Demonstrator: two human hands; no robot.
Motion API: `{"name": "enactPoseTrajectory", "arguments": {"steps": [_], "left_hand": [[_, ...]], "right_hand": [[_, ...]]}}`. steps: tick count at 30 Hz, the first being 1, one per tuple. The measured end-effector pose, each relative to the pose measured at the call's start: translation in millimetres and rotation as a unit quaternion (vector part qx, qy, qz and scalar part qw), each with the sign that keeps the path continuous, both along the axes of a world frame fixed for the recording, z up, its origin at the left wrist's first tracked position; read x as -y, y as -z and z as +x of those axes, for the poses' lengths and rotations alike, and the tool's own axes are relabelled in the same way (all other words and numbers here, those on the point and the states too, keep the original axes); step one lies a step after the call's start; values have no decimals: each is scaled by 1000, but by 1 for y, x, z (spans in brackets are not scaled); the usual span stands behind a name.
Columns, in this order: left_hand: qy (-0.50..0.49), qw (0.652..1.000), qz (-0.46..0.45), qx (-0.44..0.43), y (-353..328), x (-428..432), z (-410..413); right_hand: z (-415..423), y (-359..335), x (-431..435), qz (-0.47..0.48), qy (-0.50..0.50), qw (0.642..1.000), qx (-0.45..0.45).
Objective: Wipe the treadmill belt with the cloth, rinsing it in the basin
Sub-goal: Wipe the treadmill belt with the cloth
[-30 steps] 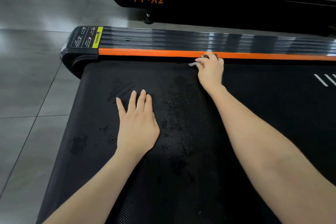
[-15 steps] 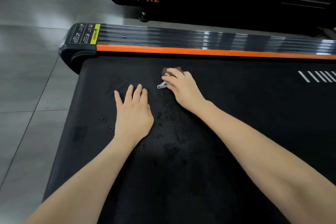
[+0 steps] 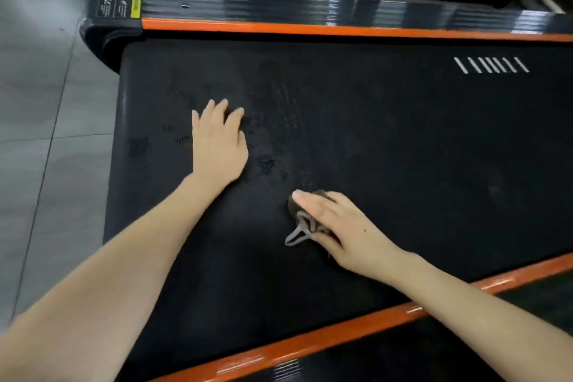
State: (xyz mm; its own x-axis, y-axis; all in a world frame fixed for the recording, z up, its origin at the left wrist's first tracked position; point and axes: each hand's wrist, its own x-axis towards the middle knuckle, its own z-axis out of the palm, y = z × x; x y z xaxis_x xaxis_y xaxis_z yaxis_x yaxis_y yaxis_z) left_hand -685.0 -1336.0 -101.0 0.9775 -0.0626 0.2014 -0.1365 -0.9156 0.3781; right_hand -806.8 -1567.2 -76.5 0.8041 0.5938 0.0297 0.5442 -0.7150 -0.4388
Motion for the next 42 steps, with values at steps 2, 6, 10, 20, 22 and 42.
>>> {"name": "enactPoseTrajectory", "arguments": {"steps": [2,6,10,20,22,42], "left_hand": [[29,999,30,-3,3,9,-43],[89,987,129,-47,18,14,-90],[93,985,136,-48,27,7,-90],[98,987,122,-25,29,6,-91],[101,987,125,-25,27,5,-91],[95,984,136,-56,18,-5,-98]], "right_hand": [[2,12,-2,-18,43,999,26],[8,20,-14,-20,97,993,70],[18,22,25,-85,187,969,138],[-61,23,-36,32,254,966,38],[-78,16,-58,50,168,984,-6],[-71,-3,21,56,41,990,-120]]}}
